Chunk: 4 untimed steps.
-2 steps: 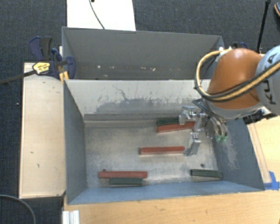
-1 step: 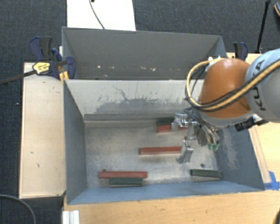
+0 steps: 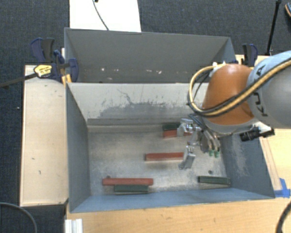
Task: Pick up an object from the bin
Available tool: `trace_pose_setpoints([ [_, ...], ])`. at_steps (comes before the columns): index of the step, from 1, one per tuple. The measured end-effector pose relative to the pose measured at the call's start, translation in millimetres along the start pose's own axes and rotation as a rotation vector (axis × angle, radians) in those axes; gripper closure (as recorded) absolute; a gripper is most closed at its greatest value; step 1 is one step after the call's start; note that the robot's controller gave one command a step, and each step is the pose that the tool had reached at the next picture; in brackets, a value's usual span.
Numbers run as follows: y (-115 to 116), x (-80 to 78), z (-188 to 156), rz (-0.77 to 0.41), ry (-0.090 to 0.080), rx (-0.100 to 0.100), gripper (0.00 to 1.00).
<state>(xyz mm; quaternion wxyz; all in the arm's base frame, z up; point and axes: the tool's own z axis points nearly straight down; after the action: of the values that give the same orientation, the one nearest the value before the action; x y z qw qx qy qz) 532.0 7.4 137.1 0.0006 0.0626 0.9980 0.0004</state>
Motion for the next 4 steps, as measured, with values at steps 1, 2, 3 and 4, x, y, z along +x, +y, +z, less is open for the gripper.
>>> trace_pose_setpoints([
  [1,7.4,-3.3,70.6,-0.061,0.004,0.001,0.0],
  [2,-2.5,7.1,66.5,0.037,0.003,0.001,1.0],
  [3,-2.5,7.1,66.5,0.037,0.003,0.001,1.0],
  [4,-2.6,8.0,63.4,0.037,0.004,0.001,1.0],
])
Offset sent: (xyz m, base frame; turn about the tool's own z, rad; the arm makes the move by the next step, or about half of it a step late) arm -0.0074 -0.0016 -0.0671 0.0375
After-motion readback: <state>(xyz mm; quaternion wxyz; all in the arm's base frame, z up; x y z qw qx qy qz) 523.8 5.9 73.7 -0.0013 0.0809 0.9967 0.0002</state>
